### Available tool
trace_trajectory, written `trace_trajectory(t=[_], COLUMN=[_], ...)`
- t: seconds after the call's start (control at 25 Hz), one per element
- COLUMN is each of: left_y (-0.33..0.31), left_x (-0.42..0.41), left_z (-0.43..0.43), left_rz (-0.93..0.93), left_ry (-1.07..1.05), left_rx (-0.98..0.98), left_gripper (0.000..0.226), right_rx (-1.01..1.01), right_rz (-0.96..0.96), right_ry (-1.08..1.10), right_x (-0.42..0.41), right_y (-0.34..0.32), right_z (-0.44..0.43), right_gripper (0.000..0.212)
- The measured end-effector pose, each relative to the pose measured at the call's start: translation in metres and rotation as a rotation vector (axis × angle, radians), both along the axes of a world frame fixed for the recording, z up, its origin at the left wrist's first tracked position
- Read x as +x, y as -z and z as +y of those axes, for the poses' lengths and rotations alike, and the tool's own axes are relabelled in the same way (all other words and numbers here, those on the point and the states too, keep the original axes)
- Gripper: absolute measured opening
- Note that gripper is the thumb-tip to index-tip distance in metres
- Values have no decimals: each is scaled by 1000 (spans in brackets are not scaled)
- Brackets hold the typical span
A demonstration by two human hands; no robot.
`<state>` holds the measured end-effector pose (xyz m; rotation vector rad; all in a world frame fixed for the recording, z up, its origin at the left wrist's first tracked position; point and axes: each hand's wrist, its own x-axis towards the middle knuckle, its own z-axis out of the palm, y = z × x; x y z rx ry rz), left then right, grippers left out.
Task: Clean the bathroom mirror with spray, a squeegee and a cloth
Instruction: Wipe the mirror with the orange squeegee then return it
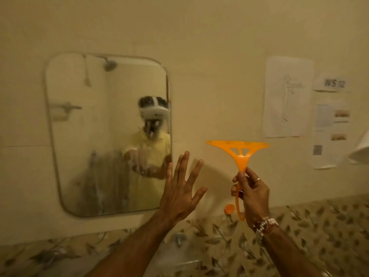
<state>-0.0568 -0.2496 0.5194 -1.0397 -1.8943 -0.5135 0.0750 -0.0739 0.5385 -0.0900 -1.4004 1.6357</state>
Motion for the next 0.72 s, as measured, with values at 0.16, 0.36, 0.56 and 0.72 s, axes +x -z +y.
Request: trace_trajectory(t=[0.16, 0.36, 0.56, 0.72], left_y=[-52, -110, -147, -157], left_x=[-18, -48, -62, -78], left_z=[-69, -167, -251, -311], left_rz=[132, 163, 212, 240], left_ry=[-109, -312, -380, -437], left_rx=[2, -5, 72, 119], left_gripper=[72, 74, 74, 77], right_rx=[105, 244, 343, 470], right_rz=[33, 29, 26, 50], right_ry=[-86, -144, -253, -114], right_x=[-21, -61, -111, -146], right_y=[-58, -130, -195, -234], right_z=[-49, -136, -245, -322], right_gripper=[19, 25, 40, 39])
